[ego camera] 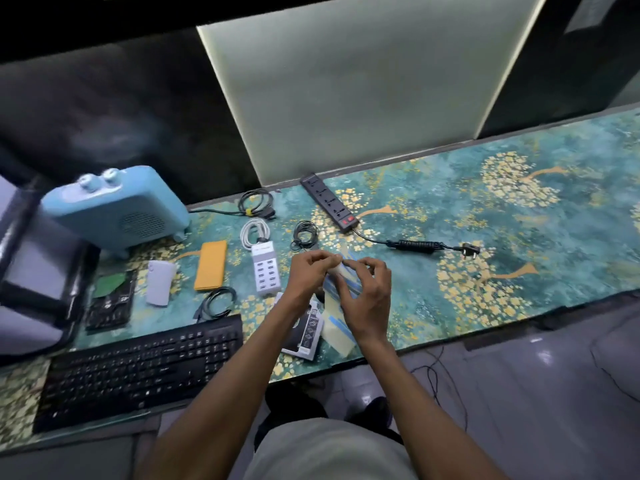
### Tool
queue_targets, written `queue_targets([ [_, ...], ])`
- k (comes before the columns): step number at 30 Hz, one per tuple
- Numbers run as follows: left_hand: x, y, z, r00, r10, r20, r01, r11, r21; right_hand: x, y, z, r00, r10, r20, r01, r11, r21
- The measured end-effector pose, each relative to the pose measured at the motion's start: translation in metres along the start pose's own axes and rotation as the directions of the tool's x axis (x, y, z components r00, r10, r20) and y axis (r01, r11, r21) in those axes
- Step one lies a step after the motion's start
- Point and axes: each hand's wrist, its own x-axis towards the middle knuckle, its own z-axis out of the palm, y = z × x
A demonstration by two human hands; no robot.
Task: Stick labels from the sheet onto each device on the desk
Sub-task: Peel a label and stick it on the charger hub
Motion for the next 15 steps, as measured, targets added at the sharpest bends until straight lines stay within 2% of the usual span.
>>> queue_targets([
  [4, -0.008, 0.007, -0.021, 0.999, 0.047, 0.001, -0.047, 0.994, -0.096, 0.009, -0.022, 0.005, 1.0, -0.017, 0.015, 0.014, 0.982, 0.189],
  [7, -0.013, 0.014, -0.03, 0.999, 0.04, 0.005, -0.039, 0.985, -0.171, 0.015, -0.034, 0.008, 0.995, -0.087, 0.047, 0.077, 0.979, 0.187],
  [15, -0.008, 0.024, -0.05, 0.998, 0.052, 0.03, -0.045, 0.977, -0.207, 0.023, -0.055, 0.016, 0.992, -0.017, 0.121, -0.016, 0.964, 0.266],
])
